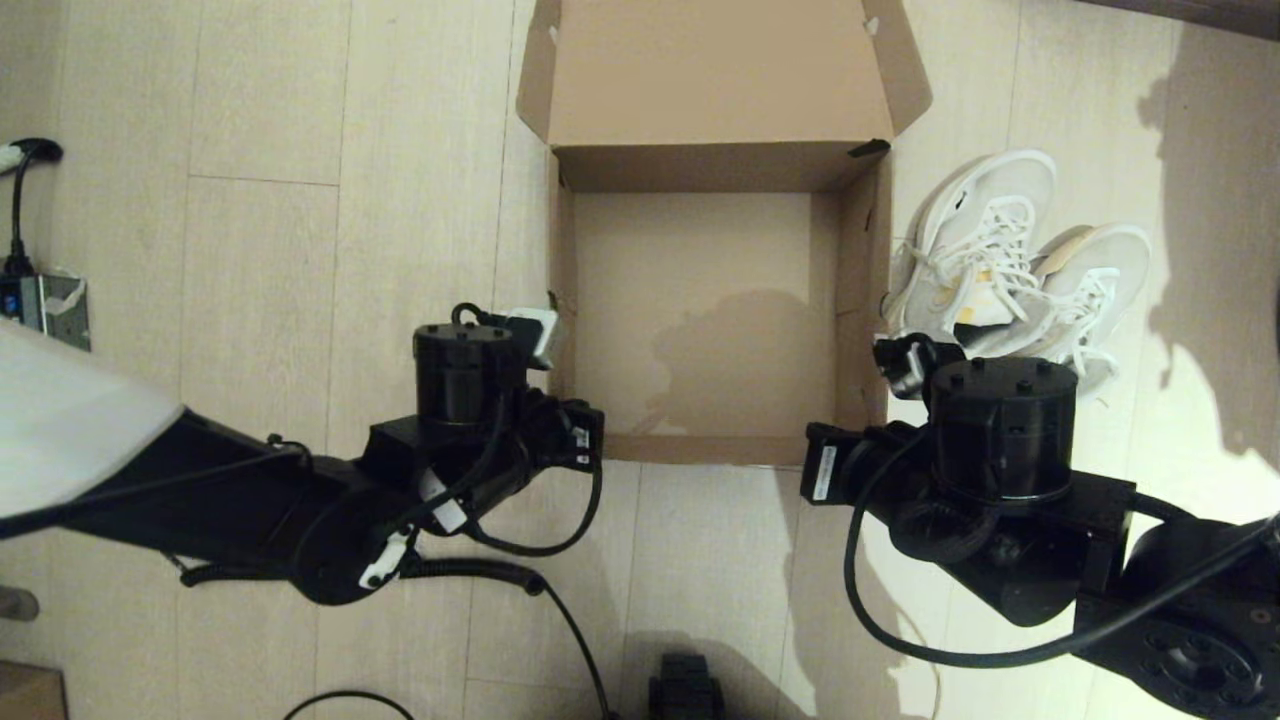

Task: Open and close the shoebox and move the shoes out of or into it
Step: Put the shoes into the shoe box

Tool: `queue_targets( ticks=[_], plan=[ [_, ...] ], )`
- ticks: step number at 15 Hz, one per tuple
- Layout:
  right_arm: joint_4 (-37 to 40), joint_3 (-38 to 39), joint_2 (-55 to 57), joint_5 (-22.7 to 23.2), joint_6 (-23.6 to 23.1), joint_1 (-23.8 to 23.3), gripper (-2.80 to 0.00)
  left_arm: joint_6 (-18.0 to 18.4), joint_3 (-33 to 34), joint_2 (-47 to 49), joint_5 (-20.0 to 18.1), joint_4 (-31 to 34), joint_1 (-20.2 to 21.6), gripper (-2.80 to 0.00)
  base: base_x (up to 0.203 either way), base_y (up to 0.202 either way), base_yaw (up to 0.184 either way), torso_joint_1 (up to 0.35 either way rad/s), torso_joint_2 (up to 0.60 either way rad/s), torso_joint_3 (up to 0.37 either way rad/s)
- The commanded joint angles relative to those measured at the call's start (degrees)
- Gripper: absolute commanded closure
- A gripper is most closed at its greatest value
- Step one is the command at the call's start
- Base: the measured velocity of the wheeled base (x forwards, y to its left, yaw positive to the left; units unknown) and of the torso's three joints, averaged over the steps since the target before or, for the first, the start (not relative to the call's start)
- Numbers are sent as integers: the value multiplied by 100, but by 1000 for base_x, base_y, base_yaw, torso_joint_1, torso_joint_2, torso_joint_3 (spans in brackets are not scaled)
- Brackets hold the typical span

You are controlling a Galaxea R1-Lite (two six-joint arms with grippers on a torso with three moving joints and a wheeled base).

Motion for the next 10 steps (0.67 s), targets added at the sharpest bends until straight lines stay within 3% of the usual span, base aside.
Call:
queue_targets(
  ticks=[1, 3, 8, 9, 10],
  plan=[
    [-37, -48, -24, -98, -30, -145, 0, 6, -139, 36, 8, -130, 9, 0, 0, 0, 0, 0, 0, 0],
    [-68, -224, -138, -225, -132, -600, 0, 0, -419, -286, 21, -103, 34, 0, 0, 0, 0, 0, 0, 0],
    [17, -145, -842, -369, -389, -1748, 0, -3, -839, -1154, 9, 274, 912, 0, 0, 0, 0, 0, 0, 0],
    [88, 57, -1010, -388, -581, -2021, -239, -9, -839, -1225, -21, 288, 1090, 0, 0, 0, 0, 0, 0, 0],
    [121, 158, -1183, -400, -709, -2261, -280, -31, -821, -1244, -83, 292, 1274, 0, 0, 0, 0, 0, 0, 0]
  ],
)
